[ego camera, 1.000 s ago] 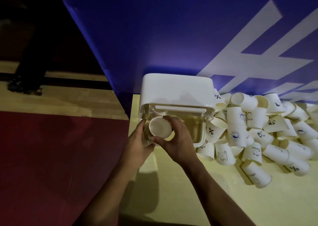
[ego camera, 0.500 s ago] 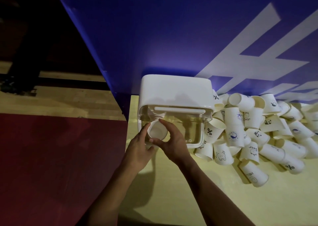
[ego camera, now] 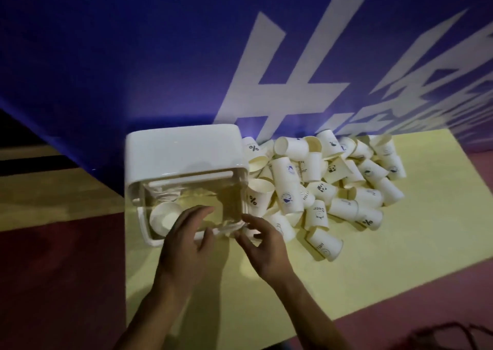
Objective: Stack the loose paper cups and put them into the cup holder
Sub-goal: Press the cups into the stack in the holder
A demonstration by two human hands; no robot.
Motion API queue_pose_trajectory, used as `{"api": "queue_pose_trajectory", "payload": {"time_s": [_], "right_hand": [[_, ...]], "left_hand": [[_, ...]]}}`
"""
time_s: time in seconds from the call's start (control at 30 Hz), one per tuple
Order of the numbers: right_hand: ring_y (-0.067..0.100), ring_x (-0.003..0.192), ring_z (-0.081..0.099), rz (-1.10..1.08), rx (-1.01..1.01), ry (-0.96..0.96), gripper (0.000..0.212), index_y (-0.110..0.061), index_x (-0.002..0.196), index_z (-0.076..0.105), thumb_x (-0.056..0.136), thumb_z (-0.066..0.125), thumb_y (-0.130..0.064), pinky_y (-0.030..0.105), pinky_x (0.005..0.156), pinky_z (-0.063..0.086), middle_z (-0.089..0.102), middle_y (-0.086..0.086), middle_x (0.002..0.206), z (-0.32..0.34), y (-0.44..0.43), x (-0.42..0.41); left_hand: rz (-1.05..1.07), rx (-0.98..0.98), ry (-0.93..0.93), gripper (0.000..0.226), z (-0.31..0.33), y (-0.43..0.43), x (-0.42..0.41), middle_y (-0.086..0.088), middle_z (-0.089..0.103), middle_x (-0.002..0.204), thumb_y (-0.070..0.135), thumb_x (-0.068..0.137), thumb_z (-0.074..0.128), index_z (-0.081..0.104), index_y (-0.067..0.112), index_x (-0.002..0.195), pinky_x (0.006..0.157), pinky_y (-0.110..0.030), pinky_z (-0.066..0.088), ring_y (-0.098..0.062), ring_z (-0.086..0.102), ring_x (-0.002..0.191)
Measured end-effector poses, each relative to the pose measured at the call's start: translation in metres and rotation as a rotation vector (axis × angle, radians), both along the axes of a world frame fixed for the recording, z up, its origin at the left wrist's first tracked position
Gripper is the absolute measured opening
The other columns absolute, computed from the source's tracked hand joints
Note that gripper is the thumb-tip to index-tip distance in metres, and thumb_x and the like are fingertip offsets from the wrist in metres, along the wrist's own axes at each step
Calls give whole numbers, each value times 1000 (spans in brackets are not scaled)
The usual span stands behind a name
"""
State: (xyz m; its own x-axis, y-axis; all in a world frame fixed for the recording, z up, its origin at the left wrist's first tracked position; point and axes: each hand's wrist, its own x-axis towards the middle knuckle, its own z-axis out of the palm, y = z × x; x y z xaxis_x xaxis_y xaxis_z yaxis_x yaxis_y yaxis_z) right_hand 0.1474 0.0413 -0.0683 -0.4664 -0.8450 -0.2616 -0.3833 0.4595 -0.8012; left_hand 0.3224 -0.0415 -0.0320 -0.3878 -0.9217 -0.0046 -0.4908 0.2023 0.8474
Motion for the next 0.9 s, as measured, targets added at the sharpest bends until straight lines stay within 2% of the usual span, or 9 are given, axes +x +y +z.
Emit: {"api": "queue_pose_trajectory", "payload": {"time_s": [0.07,0.13,0.27,0.4,0.53,0.6,0.7,0.8,0.9], "right_hand": [[-3,102,64,-67,16,-10,36,-32,127,68,92,74,-38,10,83,49,69,-18,117,6,19,-27],[-3,99,66,-122,25,-17,32,-31,125,69,94,71,-39,14,81,52,70,-18,117,11,36,-52],[-3,97,66,-211,47,-49,26,-29,121,72,95,70,-34,19,82,55,72,-19,110,13,73,-109],[-1,89,67,-258,45,-97,19,-27,113,75,95,71,-25,16,72,53,74,-15,103,10,99,-160],[1,91,68,-242,22,-132,21,-25,116,74,95,71,-22,15,69,54,74,-15,107,6,116,-205],[0,92,67,-230,25,-135,21,-27,115,74,95,71,-23,14,70,52,74,-16,107,3,121,-229],[-3,90,66,-220,33,-133,18,-27,111,74,93,73,-23,12,70,50,74,-16,106,-1,125,-260],[-2,90,66,-222,36,-127,17,-27,109,75,93,73,-24,12,70,50,73,-17,106,-5,129,-287],[0,87,67,-253,29,-126,17,-27,109,76,93,73,-24,13,71,51,74,-16,105,-8,132,-315]], "left_hand": [[-79,8,-5,41,2,7,-37,13,61,131,6,93,68,66,23,131,94,-25,50,-7,60,117],[-118,52,-34,42,3,13,-72,13,60,133,14,93,68,63,26,133,93,-24,48,-8,60,116],[-166,122,-141,54,4,22,-151,5,57,141,27,92,72,54,25,142,93,-28,46,-15,55,123],[-107,213,-326,76,-2,22,-216,-7,51,146,48,88,73,40,19,151,98,-43,51,-27,53,130],[3,247,-504,90,-17,21,-259,-15,52,140,63,84,69,31,18,151,89,-45,50,-38,57,122],[47,259,-549,93,-22,21,-276,-16,51,141,63,85,69,25,18,153,83,-44,48,-40,58,121],[106,289,-577,98,-30,18,-292,-20,54,136,58,81,77,21,20,153,84,-47,51,-44,60,117],[159,336,-572,97,-38,18,-300,-24,59,128,44,80,83,20,20,150,84,-49,51,-47,61,111],[205,361,-506,88,-35,21,-304,-21,64,123,32,81,82,23,20,146,79,-44,49,-45,63,106]]}}
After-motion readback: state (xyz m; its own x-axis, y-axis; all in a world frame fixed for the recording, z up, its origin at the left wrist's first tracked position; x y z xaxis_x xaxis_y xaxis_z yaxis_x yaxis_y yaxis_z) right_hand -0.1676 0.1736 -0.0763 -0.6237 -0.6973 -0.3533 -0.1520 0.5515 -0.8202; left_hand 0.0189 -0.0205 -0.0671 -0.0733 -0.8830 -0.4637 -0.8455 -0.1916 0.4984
